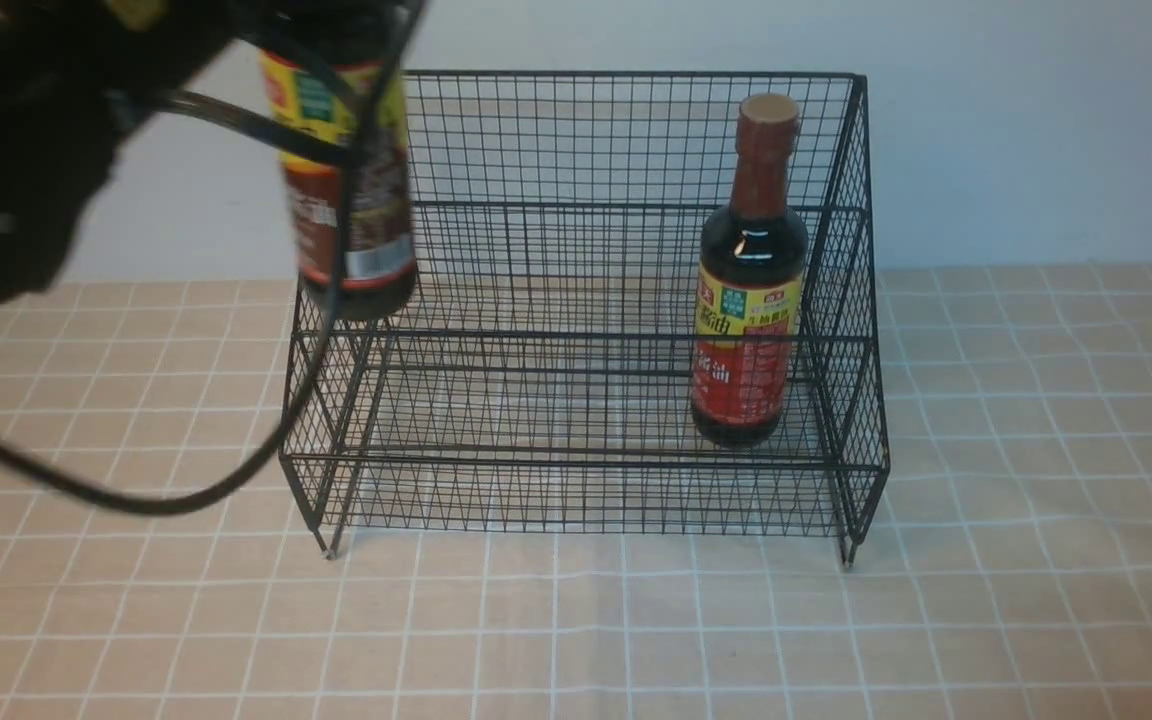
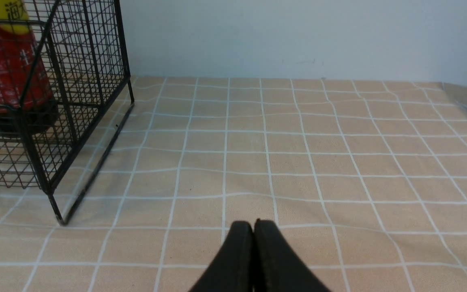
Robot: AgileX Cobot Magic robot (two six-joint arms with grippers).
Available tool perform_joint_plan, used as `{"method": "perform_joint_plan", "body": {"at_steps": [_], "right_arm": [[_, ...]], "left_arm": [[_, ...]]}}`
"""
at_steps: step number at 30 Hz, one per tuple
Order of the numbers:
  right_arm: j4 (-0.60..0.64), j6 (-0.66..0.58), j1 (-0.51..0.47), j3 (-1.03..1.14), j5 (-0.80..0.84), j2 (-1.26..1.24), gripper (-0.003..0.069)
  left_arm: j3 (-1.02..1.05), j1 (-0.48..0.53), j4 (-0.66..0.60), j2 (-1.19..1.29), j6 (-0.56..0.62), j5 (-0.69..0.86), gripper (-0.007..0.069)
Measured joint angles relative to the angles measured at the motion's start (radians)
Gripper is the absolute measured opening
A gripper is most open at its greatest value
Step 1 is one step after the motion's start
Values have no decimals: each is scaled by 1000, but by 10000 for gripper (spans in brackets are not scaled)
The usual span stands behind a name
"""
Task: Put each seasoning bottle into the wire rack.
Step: Use the left arm to put the condiment bottle back on the shelf
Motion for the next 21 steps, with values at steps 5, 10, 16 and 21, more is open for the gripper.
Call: {"method": "perform_joint_plan", "body": {"at_steps": [5,10,16,21], "right_arm": [[0,0,0,0,0,0,-14],[0,0,0,0,0,0,-14],[0,-3,0,0,0,0,-14],[0,-7,0,0,0,0,-14]], "left_arm": [[-6,-1,0,93,1,-27,256],[-6,-2,0,137,1,49,256],[-7,-2,-1,168,1,190,256],[-7,-2,-2,198,1,304,256]]}}
